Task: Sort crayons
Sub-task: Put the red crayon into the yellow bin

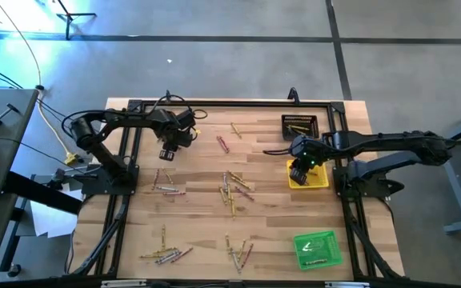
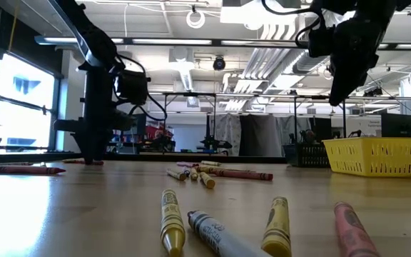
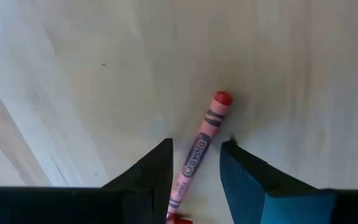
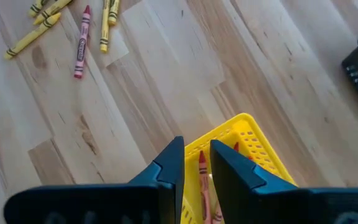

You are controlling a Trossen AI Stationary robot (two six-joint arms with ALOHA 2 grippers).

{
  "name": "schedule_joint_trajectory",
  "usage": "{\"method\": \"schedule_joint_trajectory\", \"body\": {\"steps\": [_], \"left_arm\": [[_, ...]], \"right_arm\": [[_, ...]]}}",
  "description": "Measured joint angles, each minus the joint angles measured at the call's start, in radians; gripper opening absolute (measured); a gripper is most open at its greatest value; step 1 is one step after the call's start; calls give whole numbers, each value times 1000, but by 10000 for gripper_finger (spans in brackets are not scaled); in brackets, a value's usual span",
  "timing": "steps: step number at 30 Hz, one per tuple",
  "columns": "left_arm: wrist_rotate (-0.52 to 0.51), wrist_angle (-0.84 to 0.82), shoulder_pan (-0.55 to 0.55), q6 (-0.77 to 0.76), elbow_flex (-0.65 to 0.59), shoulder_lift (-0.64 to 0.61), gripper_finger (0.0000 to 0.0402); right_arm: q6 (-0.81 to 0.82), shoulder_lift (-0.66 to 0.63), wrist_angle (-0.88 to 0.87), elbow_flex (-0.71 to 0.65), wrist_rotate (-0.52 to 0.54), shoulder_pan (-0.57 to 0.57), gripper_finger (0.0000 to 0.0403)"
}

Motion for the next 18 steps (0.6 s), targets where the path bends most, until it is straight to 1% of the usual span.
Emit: {"method": "schedule_joint_trajectory", "body": {"steps": [4,8,12,18], "left_arm": [[7,0,0,8,0,1,121],[18,0,4,8,-1,1,107],[55,-3,5,-23,-2,2,73],[67,4,3,-98,-3,2,13]], "right_arm": [[-37,0,6,0,0,-14,63],[-66,0,19,0,-1,-31,62],[-65,0,53,0,0,-52,62],[-65,0,65,0,0,-81,62]]}}
